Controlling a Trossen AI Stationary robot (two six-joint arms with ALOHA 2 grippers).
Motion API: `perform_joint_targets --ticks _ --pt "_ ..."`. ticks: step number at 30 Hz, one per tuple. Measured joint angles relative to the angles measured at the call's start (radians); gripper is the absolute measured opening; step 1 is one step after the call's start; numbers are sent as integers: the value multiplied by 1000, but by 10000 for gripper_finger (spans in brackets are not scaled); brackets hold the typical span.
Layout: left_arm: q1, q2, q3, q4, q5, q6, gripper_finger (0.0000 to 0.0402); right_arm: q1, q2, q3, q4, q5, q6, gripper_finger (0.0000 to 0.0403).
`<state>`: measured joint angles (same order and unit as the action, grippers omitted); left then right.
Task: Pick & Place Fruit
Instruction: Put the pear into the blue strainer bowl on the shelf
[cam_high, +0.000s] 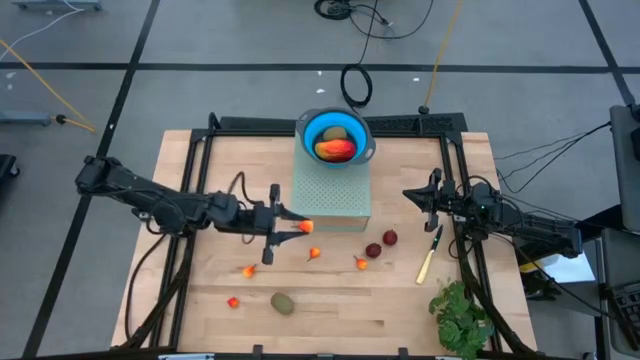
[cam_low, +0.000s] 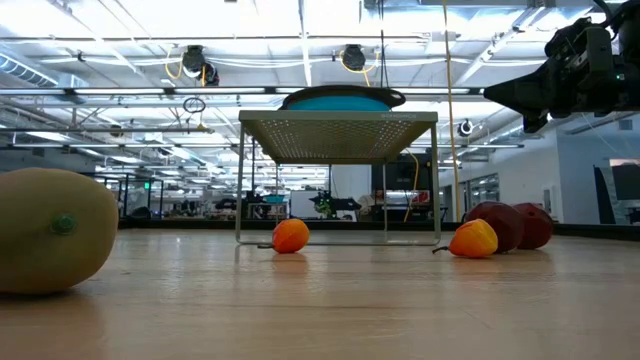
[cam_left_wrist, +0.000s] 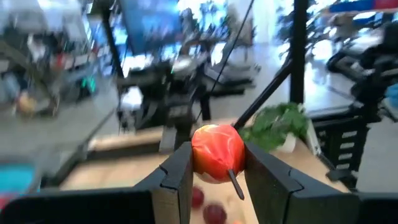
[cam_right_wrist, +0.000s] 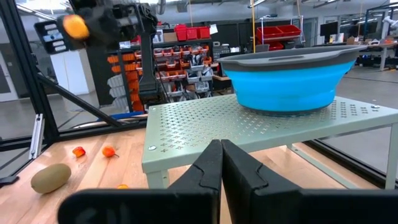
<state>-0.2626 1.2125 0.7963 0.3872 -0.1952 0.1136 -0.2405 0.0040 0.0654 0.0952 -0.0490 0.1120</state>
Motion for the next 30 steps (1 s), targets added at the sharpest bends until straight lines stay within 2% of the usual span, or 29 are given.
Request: perform_joint_targets --ticks 6,9,13,20,26,30 --pt "0 0 -1 -178 -65 -282 118 0 0 0 4 0 0 0" --pt "0 -1 -1 -200 -69 -450 118 0 0 0 4 0 0 0" --pt "0 -1 -1 -204 -106 -648 118 0 0 0 3 0 0 0" --pt "11 -5 -1 -197 -237 -948 118 0 0 0 3 0 0 0" --pt "52 -5 -1 -164 -243 -1274 118 0 0 0 3 0 0 0" --pt "83 -5 -1 -125 -213 -1438 118 0 0 0 3 0 0 0"
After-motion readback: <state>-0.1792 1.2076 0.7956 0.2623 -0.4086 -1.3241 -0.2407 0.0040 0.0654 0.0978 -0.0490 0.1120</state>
